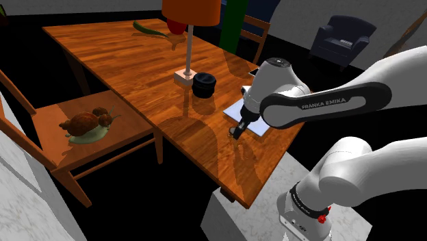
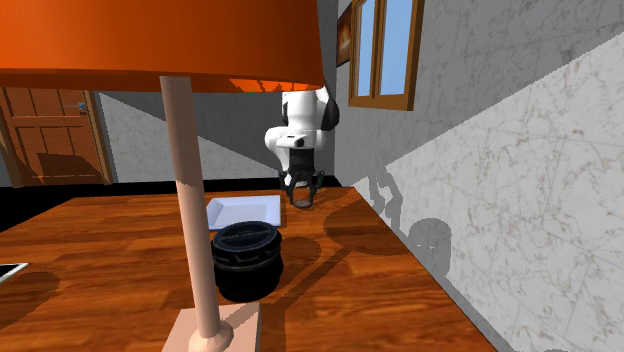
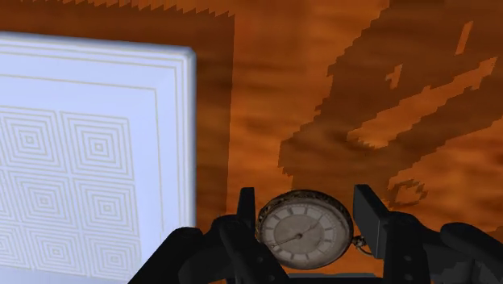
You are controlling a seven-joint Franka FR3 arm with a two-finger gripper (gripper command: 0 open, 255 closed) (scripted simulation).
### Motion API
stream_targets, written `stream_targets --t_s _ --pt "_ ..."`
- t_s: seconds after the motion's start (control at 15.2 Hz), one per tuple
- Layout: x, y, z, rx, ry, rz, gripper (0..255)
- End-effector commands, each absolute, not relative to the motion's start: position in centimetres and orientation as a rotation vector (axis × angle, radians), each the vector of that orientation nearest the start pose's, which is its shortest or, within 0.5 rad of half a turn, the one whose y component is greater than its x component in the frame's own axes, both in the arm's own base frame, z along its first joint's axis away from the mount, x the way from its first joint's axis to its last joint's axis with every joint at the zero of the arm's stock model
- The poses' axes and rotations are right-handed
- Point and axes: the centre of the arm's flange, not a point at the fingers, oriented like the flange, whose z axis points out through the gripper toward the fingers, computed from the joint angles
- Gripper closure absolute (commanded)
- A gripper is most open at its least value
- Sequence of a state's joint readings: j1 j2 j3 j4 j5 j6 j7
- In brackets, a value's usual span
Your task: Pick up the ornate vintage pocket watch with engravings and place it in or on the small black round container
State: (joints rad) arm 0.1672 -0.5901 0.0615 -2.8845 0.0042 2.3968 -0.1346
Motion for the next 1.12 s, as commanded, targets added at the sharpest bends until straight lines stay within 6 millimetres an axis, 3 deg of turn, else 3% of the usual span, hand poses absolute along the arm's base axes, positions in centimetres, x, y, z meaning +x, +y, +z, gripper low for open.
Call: stream_targets --t_s 0.0,1.06 --pt "32.5 7.2 36.2 -3.116 -0.554 -0.161 255" --pt "32.5 7.2 44.7 -3.116 -0.554 -0.161 255"
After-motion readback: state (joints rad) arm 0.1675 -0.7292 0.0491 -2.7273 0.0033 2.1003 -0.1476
